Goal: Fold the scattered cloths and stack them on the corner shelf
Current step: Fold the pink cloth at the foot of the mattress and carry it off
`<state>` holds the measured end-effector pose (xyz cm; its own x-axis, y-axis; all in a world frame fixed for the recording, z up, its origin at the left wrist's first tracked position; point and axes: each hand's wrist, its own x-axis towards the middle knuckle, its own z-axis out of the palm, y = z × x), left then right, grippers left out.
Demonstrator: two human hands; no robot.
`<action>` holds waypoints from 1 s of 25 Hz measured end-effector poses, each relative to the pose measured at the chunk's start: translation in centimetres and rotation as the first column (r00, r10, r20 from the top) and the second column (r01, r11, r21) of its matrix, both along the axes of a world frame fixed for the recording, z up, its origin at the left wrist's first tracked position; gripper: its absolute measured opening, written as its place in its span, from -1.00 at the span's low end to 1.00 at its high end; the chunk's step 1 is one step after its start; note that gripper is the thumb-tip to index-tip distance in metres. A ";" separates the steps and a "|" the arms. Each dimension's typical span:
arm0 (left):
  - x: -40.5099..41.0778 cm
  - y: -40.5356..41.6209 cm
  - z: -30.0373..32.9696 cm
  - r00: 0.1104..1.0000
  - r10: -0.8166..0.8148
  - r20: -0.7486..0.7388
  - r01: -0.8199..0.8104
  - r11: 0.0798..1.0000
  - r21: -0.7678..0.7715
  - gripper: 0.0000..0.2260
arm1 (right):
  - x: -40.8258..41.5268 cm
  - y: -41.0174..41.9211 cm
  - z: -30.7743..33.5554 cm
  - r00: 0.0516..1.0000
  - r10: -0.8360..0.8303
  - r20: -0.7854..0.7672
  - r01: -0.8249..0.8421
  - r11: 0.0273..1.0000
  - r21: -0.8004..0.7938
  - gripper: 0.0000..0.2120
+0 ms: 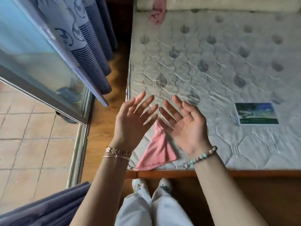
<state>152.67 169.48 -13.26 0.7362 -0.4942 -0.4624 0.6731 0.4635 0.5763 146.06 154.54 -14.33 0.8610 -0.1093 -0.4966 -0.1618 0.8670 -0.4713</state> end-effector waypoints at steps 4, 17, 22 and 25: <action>-0.1 -2.3 -9.6 0.997 -0.069 -0.047 0.074 0.991 0.114 -0.76 | -0.7 -1.5 -9.2 0.985 -0.053 -0.163 0.051 0.999 -0.015 -0.74; -7.8 -3.7 -44.4 0.262 -0.960 -0.095 0.090 -0.073 0.993 -0.50 | -3.8 0.4 -41.9 0.637 0.068 -0.768 -0.606 0.661 -0.443 -0.71; -6.0 -3.1 -41.9 0.661 -0.750 -0.004 0.201 0.171 0.965 -0.66 | -3.9 1.5 -40.8 0.695 0.054 -0.717 -0.555 0.675 -0.487 -0.61; -4.1 -2.2 -40.0 0.846 -0.533 0.015 0.216 0.368 0.905 -0.71 | -3.6 2.3 -39.3 0.726 0.147 -0.672 -0.598 0.618 -0.511 -0.61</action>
